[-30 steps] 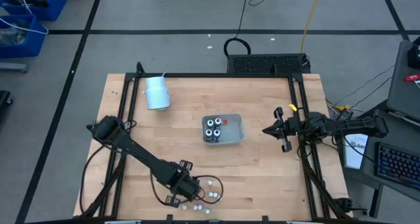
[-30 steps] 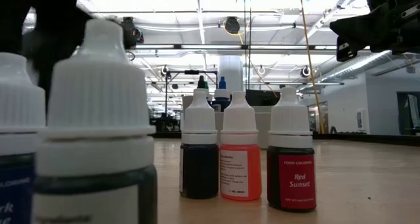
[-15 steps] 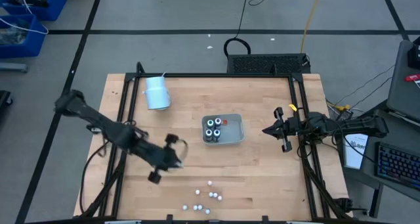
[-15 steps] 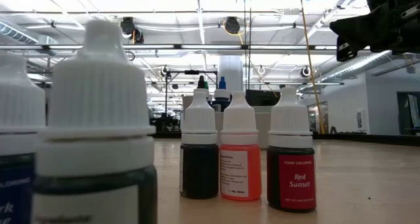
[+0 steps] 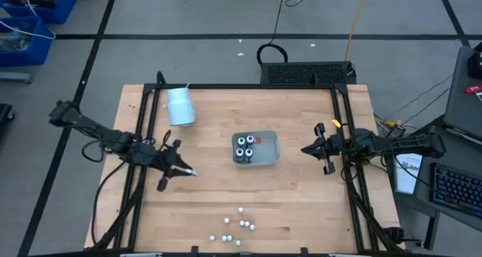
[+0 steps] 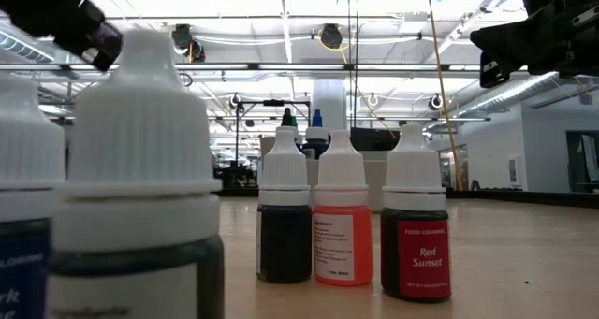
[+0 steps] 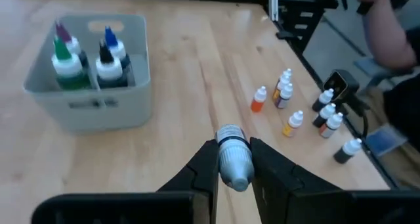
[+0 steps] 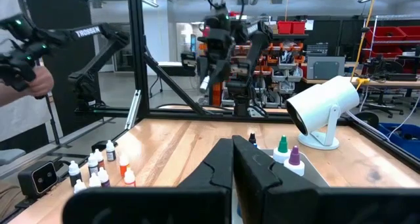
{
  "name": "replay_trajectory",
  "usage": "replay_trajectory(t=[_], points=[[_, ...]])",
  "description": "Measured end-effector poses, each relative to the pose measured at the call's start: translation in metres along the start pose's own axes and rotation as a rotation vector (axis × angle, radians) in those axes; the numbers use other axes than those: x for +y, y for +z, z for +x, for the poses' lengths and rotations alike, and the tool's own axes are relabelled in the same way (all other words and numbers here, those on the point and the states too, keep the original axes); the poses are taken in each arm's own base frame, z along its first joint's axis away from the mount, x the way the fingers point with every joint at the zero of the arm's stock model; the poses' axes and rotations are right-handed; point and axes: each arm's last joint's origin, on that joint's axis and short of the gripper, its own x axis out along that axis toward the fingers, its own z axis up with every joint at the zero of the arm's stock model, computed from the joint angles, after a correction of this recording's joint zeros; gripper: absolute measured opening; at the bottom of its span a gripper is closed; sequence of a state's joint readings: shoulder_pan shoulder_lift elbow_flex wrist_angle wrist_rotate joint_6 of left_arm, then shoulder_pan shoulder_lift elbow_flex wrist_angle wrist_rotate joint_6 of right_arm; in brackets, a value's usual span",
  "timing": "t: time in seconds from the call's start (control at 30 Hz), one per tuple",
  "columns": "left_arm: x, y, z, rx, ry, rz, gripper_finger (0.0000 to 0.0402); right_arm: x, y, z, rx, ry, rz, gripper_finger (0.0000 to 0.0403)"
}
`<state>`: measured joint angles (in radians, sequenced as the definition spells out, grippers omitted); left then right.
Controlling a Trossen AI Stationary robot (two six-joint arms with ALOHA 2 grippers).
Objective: Pick & Place food coloring
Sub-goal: Put the top small black food coloring bottle into the bin
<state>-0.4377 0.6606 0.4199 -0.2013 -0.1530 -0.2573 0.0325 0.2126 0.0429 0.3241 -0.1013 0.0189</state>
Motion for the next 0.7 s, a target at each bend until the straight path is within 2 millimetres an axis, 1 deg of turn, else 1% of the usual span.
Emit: replay_trajectory(t=[0.07, 0.17, 0.27, 0.33, 0.4, 0.5, 0.6, 0.7], points=[[0.002, -0.008, 0.0, -0.018, -0.007, -0.031, 0.0066, 0.0, 0.0, 0.0, 0.0, 0.0, 0.007, 0.0], [0.004, -0.012, 0.0, -0.041, 0.017, -0.066, 0.0066, 0.0, 0.0, 0.0, 0.0, 0.0, 0.015, 0.0], [0.007, -0.008, 0.003, -0.082, 0.082, -0.139, 0.0066, 0.0, 0.0, 0.0, 0.003, 0.0, 0.022, 0.0], [0.007, 0.005, 0.006, -0.136, 0.078, -0.154, 0.0066, 0.0, -0.001, 0.0, 0.007, 0.0, 0.022, 0.0], [0.006, 0.023, 0.012, -0.175, 0.05, -0.126, 0.0066, 0.0, -0.001, 0.0, 0.007, 0.0, 0.022, 0.0], [0.006, 0.052, 0.025, -0.168, 0.059, -0.083, 0.0066, 0.0, -0.001, 0.0, 0.009, -0.001, 0.023, 0.0], [0.008, 0.086, 0.047, -0.105, 0.085, -0.078, 0.0066, 0.0, -0.001, 0.001, 0.013, -0.003, 0.034, 0.0], [0.011, 0.119, 0.078, 0.015, 0.096, -0.064, 0.0066, 0.0, -0.002, 0.001, 0.022, -0.004, 0.054, 0.0]])
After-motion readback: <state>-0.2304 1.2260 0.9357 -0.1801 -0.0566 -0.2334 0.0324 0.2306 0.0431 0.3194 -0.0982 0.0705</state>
